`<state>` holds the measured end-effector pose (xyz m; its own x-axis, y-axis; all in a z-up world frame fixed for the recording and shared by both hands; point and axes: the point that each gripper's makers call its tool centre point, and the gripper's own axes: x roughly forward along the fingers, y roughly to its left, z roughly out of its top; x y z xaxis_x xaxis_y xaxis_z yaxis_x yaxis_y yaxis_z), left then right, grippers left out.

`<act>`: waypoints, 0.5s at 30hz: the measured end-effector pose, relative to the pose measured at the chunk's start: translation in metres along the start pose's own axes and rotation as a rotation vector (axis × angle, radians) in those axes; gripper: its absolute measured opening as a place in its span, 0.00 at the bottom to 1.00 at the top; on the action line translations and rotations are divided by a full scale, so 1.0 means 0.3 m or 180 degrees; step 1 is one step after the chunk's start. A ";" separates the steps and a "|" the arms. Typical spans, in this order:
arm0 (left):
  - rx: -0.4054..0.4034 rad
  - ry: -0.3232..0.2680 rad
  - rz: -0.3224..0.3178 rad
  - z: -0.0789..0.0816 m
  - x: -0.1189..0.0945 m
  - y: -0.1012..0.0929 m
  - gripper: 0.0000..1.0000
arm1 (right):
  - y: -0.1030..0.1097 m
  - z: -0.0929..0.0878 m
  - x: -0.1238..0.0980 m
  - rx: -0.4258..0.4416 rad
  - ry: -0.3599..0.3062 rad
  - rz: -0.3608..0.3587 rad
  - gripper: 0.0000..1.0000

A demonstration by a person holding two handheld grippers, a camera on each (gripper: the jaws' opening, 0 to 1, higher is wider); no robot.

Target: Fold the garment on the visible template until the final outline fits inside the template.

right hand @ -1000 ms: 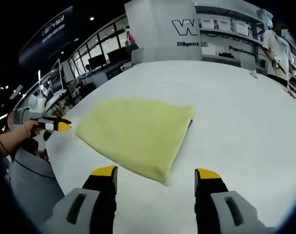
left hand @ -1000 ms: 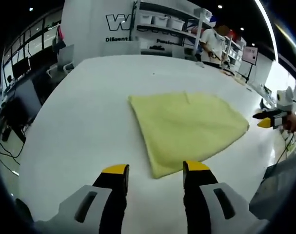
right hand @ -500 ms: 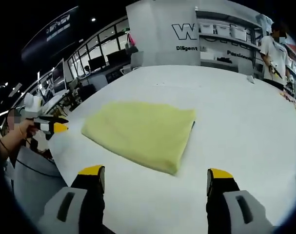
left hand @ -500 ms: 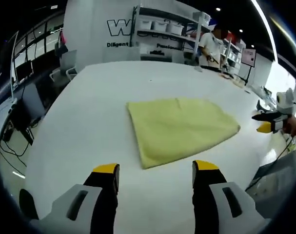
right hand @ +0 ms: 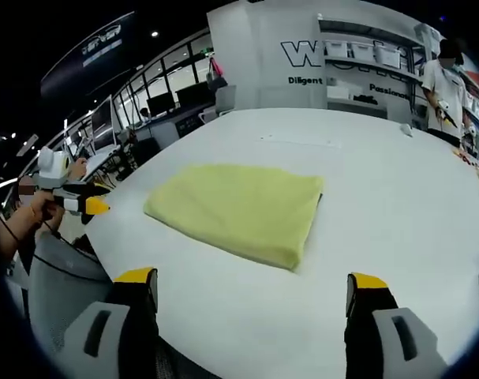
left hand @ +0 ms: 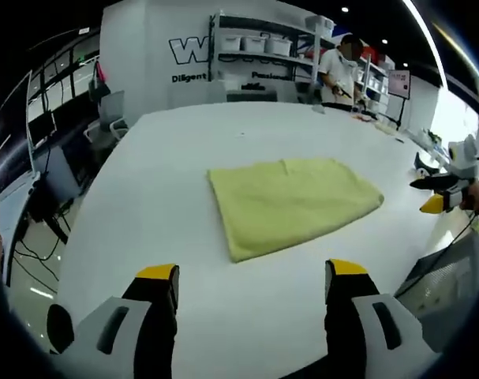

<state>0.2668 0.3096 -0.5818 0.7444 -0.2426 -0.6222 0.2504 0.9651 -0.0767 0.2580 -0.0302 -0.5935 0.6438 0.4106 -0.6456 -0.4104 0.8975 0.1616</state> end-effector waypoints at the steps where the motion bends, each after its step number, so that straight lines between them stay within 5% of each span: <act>1: -0.0006 -0.0031 -0.0009 0.006 -0.015 -0.003 0.84 | 0.007 -0.004 -0.008 -0.0011 -0.0020 0.0008 0.99; 15: 0.0127 0.0054 0.0006 -0.054 -0.052 -0.010 0.99 | 0.035 -0.024 -0.048 -0.0059 -0.0069 0.0013 0.99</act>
<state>0.2445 0.3120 -0.5845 0.7343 -0.2389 -0.6354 0.2738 0.9607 -0.0447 0.2397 -0.0278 -0.5878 0.6558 0.4178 -0.6288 -0.4249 0.8927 0.1501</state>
